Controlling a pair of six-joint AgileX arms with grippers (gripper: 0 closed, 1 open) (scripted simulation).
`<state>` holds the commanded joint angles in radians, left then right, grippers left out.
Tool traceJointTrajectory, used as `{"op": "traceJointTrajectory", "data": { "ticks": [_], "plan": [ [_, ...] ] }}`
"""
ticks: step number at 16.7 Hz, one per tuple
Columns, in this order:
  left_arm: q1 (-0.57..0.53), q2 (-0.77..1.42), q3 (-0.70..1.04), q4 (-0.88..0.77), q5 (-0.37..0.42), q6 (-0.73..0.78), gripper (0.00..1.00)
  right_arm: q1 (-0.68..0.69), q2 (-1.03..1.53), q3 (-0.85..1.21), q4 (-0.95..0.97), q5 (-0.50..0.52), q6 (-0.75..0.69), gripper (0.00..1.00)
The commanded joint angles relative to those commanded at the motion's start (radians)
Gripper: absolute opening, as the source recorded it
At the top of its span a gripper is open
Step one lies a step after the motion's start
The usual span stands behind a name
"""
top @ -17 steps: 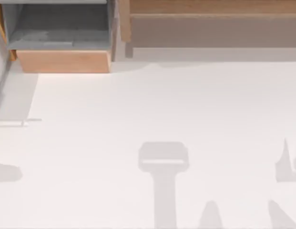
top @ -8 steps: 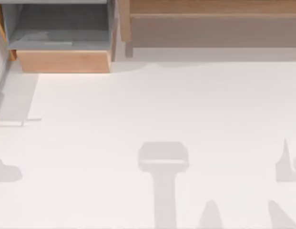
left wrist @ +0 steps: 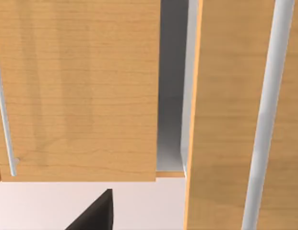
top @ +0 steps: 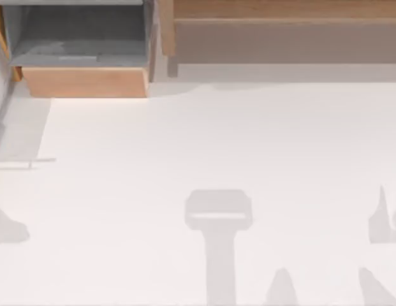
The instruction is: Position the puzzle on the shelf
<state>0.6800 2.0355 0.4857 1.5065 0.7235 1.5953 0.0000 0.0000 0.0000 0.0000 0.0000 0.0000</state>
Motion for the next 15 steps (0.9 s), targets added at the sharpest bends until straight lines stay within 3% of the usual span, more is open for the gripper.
{"op": "traceJointTrajectory", "data": {
  "ticks": [9,15],
  "plan": [
    [0.049,-0.022,-0.06,0.036,0.049,0.003,1.0,0.0,0.0,0.0,0.0,0.0,0.0,1.0],
    [0.09,-0.004,0.013,-0.06,-0.011,-0.033,1.0,0.0,0.0,0.0,0.0,0.0,0.0,1.0]
  ]
}}
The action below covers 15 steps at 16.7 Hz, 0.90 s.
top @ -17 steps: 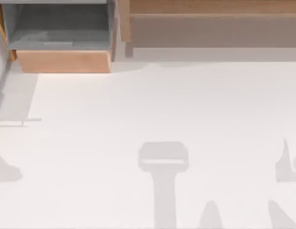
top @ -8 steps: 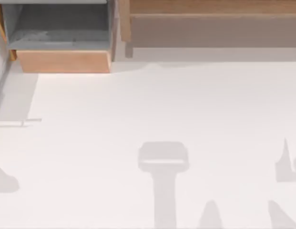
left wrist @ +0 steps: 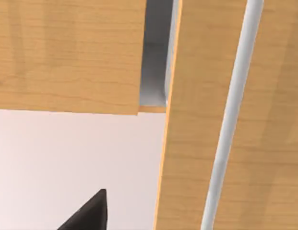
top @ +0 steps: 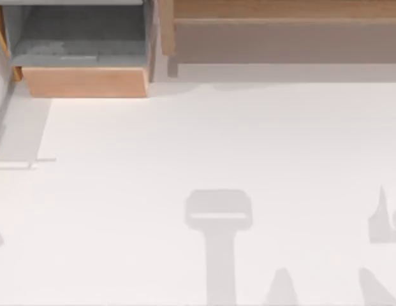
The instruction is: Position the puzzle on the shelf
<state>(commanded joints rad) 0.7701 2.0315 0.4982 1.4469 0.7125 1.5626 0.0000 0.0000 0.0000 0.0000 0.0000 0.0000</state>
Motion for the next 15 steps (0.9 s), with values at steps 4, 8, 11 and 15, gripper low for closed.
{"op": "traceJointTrajectory", "data": {
  "ticks": [4,8,11,15],
  "plan": [
    [0.072,0.029,0.183,-0.236,-0.131,-0.101,1.0,0.0,0.0,0.0,0.0,0.0,0.0,1.0],
    [0.099,0.061,0.465,-0.571,-0.289,-0.265,1.0,0.0,0.0,0.0,0.0,0.0,0.0,1.0],
    [0.074,0.083,0.718,-0.868,-0.402,-0.423,1.0,0.0,0.0,0.0,0.0,0.0,0.0,1.0],
    [-0.008,0.118,1.063,-1.309,-0.531,-0.668,1.0,0.0,0.0,0.0,0.0,0.0,0.0,1.0]
  ]
}}
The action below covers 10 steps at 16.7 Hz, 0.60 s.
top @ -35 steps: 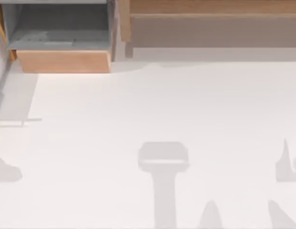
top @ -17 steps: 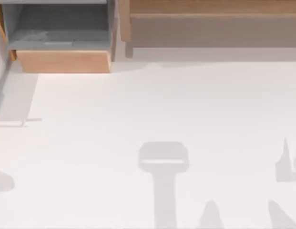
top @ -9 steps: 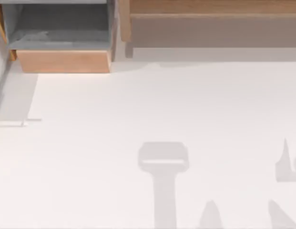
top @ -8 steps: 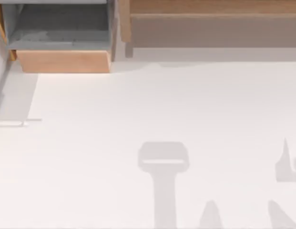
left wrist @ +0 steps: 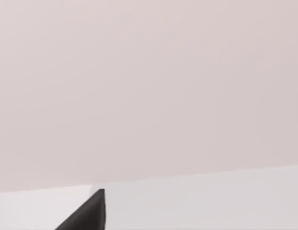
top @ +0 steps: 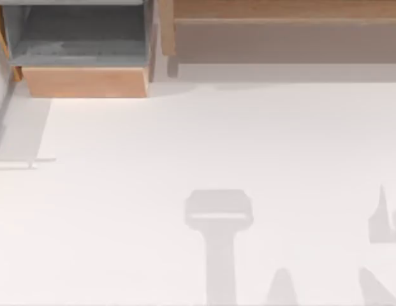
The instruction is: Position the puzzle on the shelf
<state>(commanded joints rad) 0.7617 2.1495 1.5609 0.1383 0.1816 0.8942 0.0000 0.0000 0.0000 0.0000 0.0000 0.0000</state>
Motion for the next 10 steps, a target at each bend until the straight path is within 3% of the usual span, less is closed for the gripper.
{"op": "traceJointTrajectory", "data": {
  "ticks": [5,10],
  "plan": [
    [-0.155,0.07,0.371,-0.575,-0.107,-0.326,1.0,0.0,0.0,0.0,0.0,0.0,0.0,1.0],
    [-0.32,0.156,0.635,-1.079,-0.156,-0.62,1.0,0.0,0.0,0.0,0.0,0.0,0.0,1.0]
  ]
}}
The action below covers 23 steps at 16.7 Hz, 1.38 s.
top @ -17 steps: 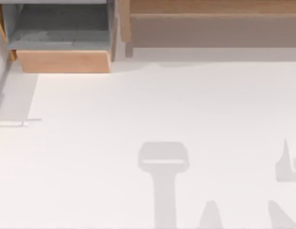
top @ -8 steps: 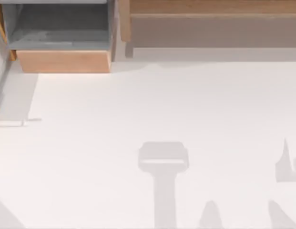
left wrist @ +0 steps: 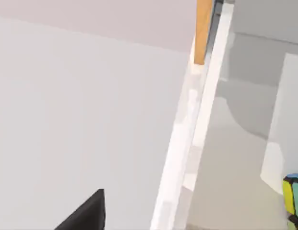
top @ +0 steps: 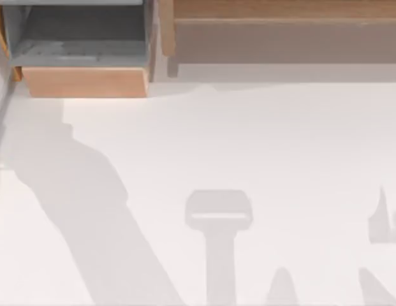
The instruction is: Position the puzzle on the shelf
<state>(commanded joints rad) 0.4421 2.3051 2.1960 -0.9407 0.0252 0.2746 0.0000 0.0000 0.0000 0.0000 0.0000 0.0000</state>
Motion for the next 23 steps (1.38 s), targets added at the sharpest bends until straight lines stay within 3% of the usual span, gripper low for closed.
{"op": "traceJointTrajectory", "data": {
  "ticks": [4,8,14,23],
  "plan": [
    [-0.091,0.067,0.122,-0.273,-0.012,-0.168,1.0,0.0,0.0,0.0,0.0,0.0,0.0,1.0],
    [-0.123,0.104,0.162,-0.379,-0.014,-0.241,1.0,0.0,0.0,0.0,0.0,0.0,0.0,1.0],
    [-0.119,0.105,0.157,-0.373,-0.013,-0.239,1.0,0.0,0.0,0.0,0.0,0.0,0.0,1.0],
    [-0.123,0.197,0.1,-0.223,-0.012,-0.241,1.0,0.0,0.0,0.0,0.0,0.0,0.0,1.0]
  ]
}}
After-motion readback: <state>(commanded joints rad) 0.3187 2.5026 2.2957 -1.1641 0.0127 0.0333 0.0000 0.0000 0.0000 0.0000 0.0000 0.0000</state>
